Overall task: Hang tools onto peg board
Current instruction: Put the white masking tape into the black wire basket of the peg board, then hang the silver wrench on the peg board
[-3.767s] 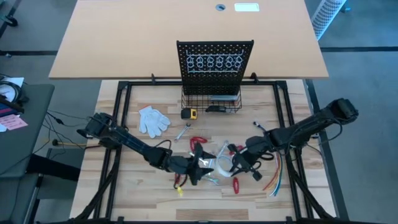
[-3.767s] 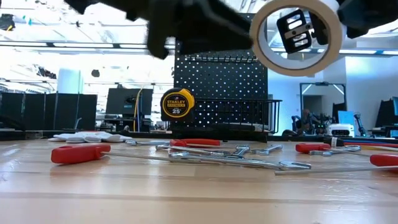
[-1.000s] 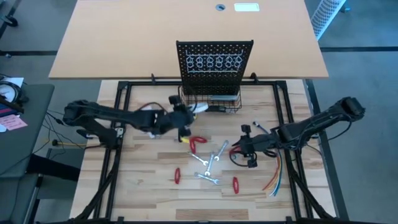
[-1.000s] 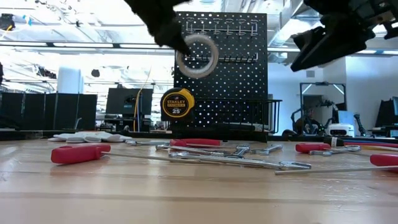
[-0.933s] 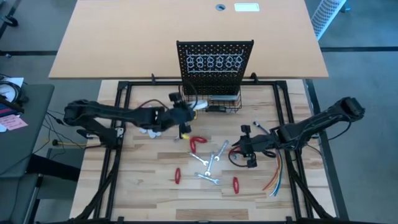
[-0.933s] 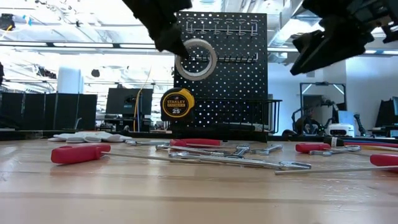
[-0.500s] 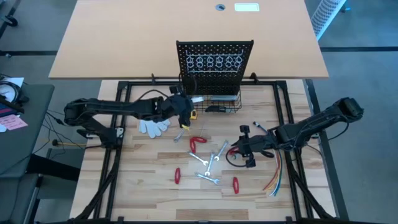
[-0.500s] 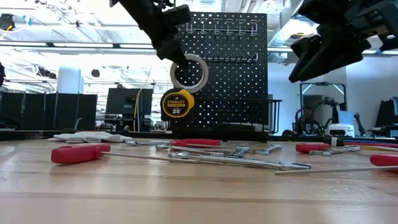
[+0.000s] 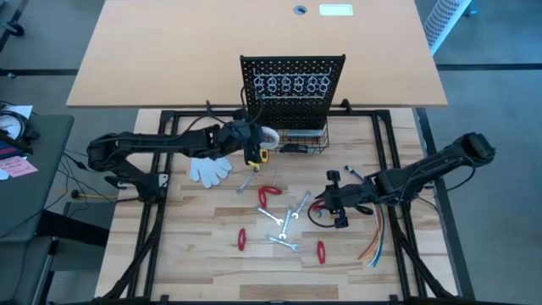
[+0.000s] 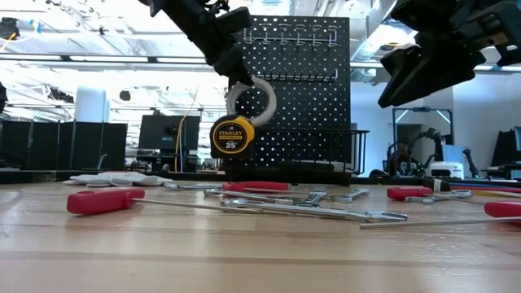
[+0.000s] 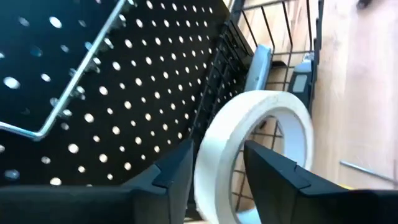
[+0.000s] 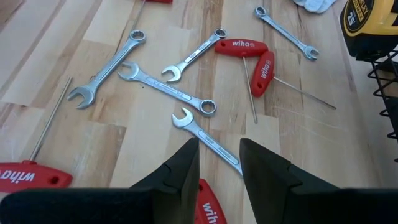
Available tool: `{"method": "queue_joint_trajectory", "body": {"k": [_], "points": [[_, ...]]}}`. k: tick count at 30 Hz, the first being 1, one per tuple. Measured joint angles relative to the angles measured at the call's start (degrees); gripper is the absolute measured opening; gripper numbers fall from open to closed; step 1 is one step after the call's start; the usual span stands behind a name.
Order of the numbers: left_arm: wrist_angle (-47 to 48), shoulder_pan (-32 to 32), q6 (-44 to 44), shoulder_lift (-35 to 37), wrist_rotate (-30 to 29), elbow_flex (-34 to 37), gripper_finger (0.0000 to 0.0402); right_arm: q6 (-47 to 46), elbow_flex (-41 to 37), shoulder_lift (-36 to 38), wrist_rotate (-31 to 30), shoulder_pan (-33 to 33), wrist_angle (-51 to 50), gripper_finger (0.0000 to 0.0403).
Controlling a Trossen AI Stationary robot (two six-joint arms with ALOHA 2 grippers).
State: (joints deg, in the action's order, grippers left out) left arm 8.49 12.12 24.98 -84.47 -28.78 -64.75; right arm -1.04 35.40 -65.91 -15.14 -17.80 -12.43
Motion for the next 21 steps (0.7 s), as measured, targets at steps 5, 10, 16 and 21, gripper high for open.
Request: {"method": "queue_joint_trajectory", "body": {"k": [5,10,16,21], "points": [[-2.19,-0.02,0.95,0.0,-1.18,0.0,0.0173,0.0,0.0,0.0,0.0,0.0,-0.01,0.0123],[-2.34,-0.29,2.05,0.0,-5.3,0.0,0.0188,0.0,0.0,0.0,0.02,0.0,-0.04,0.0123],[1.24,-3.97,2.49,0.25,-17.47,-0.01,0.0189,0.02,0.0,0.0,0.02,0.0,-0.49,0.0123],[12.85,-10.23,-7.46,1.6,-22.88,-0.03,0.0189,0.95,-0.47,0.0,0.09,0.0,2.48,0.0123]]}}
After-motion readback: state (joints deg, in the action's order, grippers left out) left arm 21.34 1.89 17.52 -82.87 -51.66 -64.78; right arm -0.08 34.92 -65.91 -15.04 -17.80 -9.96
